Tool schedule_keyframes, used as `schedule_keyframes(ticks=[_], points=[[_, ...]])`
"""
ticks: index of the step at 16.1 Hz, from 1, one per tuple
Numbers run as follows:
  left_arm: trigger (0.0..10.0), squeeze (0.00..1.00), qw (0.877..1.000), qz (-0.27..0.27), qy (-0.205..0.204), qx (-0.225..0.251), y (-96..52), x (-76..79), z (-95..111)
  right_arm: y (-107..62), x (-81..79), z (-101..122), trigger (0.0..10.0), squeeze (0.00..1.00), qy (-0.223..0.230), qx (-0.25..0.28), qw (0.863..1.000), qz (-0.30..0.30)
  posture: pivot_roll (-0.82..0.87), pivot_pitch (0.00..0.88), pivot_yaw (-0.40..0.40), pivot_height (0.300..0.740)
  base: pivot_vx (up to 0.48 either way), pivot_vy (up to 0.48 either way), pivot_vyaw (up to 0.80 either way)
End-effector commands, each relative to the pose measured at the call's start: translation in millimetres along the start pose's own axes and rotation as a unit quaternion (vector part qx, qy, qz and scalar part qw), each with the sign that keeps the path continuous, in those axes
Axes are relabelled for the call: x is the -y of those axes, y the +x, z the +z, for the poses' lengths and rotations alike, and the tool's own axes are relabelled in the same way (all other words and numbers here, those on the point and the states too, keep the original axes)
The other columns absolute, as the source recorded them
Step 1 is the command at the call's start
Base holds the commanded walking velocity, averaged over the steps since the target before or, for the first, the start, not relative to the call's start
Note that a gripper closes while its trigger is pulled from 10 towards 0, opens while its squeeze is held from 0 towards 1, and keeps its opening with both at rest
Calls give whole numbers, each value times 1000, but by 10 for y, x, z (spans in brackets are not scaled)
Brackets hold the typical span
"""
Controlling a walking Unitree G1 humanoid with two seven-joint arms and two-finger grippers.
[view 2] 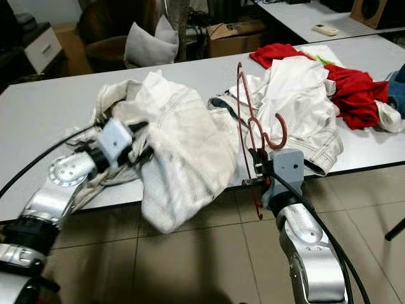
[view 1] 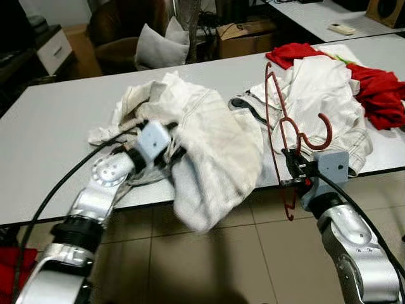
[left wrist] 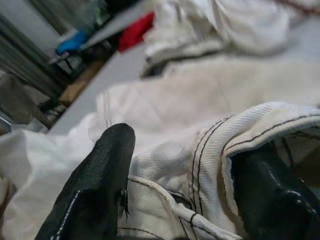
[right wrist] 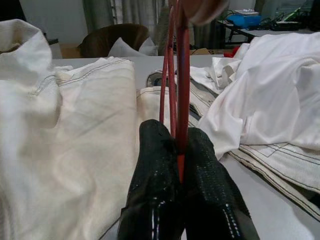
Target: Hang hanger
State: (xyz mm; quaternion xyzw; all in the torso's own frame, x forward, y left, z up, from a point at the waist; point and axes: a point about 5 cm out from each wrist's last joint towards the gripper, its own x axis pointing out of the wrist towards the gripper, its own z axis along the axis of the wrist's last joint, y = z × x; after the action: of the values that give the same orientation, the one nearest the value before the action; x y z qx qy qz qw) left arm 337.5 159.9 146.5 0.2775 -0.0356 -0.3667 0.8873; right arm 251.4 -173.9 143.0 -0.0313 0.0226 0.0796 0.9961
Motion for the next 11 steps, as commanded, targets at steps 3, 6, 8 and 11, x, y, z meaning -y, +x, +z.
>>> schedule_keyframes(ticks=[3, 6, 8, 11], points=[[0, 0, 999, -19, 41, -25, -113, -103, -73, 5, -2, 22, 10000, 0, 3, 13, 1000, -3, -25, 0, 156, 740, 0, 0, 0], [0, 0, 998, -34, 46, -20, -159, -161, -57, 26, -25, 83, 10000, 0, -16, 24, 999, 40, -17, 0, 153, 740, 0, 0, 0], [0, 0, 999, -25, 30, -19, -162, -205, -53, -9, -64, 197, 10000, 0, -20, 41, 994, 98, -17, 0, 152, 740, 0, 0, 0], [0, 0, 992, 50, -116, 8, -69, -423, 42, -168, -30, 363, 10000, 0, -55, 42, 976, 205, -24, 0, 159, 740, 0, 0, 0]])
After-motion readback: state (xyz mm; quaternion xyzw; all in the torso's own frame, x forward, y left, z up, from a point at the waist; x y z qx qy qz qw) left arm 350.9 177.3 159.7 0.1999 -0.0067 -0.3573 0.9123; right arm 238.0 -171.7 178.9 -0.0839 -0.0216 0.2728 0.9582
